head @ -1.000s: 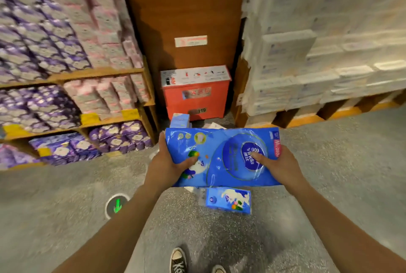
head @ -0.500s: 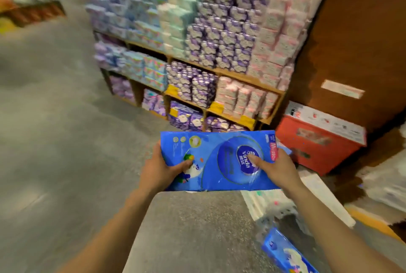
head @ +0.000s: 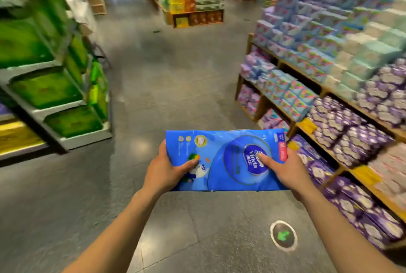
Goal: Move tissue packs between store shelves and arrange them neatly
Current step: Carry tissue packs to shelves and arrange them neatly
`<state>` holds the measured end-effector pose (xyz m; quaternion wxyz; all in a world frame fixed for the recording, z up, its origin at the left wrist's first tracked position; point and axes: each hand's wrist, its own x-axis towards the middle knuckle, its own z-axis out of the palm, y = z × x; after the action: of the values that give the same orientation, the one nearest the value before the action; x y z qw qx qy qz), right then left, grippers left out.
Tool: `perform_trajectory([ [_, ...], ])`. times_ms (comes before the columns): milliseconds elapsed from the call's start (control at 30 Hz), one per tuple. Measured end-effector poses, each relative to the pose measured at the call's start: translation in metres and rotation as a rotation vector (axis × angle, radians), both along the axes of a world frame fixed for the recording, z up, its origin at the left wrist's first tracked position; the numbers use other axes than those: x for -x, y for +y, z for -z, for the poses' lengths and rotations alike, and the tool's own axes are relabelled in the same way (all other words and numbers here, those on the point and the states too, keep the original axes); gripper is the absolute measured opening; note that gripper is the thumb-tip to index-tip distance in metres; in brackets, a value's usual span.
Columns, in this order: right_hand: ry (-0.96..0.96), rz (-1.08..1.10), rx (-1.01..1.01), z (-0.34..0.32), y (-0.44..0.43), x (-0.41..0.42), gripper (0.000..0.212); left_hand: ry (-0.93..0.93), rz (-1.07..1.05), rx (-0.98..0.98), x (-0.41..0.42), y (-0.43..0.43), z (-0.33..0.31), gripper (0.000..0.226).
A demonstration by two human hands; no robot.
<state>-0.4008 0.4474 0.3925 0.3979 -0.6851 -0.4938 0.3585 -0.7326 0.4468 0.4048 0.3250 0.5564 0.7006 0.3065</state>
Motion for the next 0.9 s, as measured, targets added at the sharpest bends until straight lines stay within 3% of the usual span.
perform_trajectory([
  [200,0.017,-0.304,0.002,0.001,0.148,0.123,0.044,-0.023,-0.283,-0.026,0.110,0.051,0.001,0.075],
  [333,0.060,-0.537,-0.020,-0.007,0.250,0.218,0.039,-0.014,-0.486,-0.059,0.179,0.093,-0.004,0.078],
  [500,0.035,-0.759,-0.023,-0.026,0.360,0.338,0.074,-0.013,-0.727,-0.094,0.258,0.132,-0.028,0.077],
  [567,0.035,-0.833,-0.028,-0.040,0.387,0.390,0.065,-0.006,-0.808,-0.095,0.291,0.142,-0.033,0.079],
  [700,0.028,-0.980,-0.038,-0.058,0.420,0.495,0.025,0.000,-0.958,-0.089,0.359,0.155,-0.038,0.087],
  [900,0.046,-1.153,-0.078,-0.053,0.459,0.679,0.029,-0.012,-1.146,-0.105,0.494,0.162,-0.022,0.081],
])
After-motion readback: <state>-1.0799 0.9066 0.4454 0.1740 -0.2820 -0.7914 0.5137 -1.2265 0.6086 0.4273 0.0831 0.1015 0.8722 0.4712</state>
